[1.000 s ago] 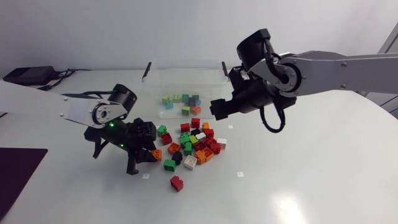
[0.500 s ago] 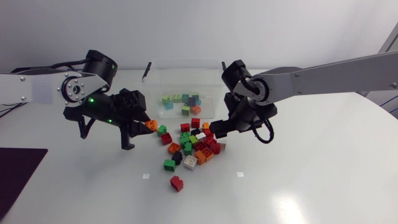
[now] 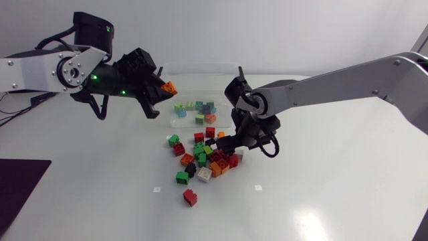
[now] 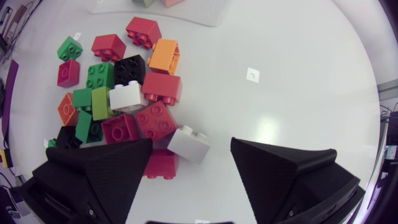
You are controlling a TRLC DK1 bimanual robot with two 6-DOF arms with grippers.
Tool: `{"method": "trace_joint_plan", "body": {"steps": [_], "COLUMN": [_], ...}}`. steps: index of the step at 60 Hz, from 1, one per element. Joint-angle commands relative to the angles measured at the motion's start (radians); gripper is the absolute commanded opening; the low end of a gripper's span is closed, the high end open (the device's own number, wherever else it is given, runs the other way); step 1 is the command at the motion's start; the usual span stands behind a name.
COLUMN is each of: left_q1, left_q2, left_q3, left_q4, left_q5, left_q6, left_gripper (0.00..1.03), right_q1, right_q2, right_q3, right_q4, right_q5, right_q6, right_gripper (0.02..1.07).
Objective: Place the duplo bricks in the container
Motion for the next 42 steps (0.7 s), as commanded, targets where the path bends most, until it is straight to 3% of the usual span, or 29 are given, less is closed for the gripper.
{"method": "trace_joint_plan", "body": {"steps": [1, 36, 42], "left_q1": [-0.005, -0.026, -0.028], "left_q2": [0.034, 0.142, 0.181], "left_q3": [0.057, 0.164, 0.194], "left_q4": [0.027, 0.122, 0.143], "left_q5": [0.006, -0.003, -0.021], "left_q6": [-0.059, -0.148, -0.168], "left_gripper": [0.16, 0.16, 0.16], "right_q1": [-0.005, -0.061, -0.057], "right_q2": [0.028, 0.071, 0.086], "right_q3": [0.014, -0.004, 0.001], "right_q4": [-0.017, -0.021, -0.018], "right_q5": [0.014, 0.045, 0.045], "right_q6": [0.033, 0.042, 0.045], "right_gripper": [0.87, 0.86, 0.78]}}
